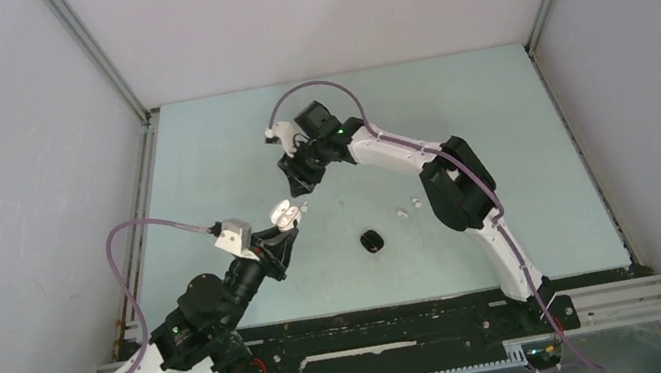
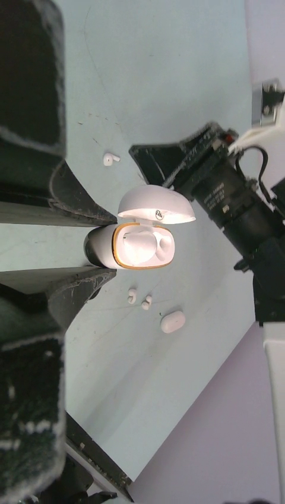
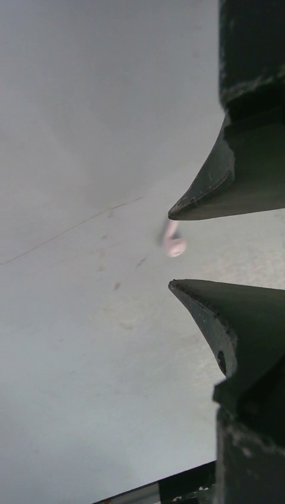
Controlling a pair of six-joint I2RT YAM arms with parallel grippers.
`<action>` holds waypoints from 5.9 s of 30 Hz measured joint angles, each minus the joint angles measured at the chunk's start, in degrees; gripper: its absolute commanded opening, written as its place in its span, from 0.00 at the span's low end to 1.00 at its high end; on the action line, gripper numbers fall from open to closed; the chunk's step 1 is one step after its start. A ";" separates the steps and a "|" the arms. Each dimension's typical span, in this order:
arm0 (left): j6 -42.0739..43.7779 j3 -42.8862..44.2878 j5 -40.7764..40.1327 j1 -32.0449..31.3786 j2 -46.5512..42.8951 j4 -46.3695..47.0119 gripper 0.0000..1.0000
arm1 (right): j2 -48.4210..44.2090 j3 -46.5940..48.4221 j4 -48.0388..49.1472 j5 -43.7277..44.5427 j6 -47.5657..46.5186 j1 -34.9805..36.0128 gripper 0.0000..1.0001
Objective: Insert the wireless bluetooth earbuds into the charging case
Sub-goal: Pick up the earbud from the center of the board, then place the earbud in the charging case.
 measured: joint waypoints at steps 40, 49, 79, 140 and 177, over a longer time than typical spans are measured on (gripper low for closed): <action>-0.96 0.35 1.84 0.00 0.07 0.20 0.00 | 11.76 15.76 -19.43 9.79 -12.02 5.40 0.41; -1.03 0.35 1.97 0.00 0.07 0.28 0.00 | 11.69 15.78 -19.17 12.63 -11.80 6.40 0.40; -2.10 0.28 3.41 0.00 2.45 3.34 0.00 | 10.45 13.00 -15.17 17.16 -15.74 7.15 0.14; 5.03 -3.80 21.16 -1.05 30.12 54.86 0.00 | -74.18 -45.70 21.66 9.55 15.19 8.72 0.00; -2.10 -2.40 22.34 -1.20 33.81 62.93 0.00 | -76.46 -53.07 32.30 9.31 8.57 9.20 0.00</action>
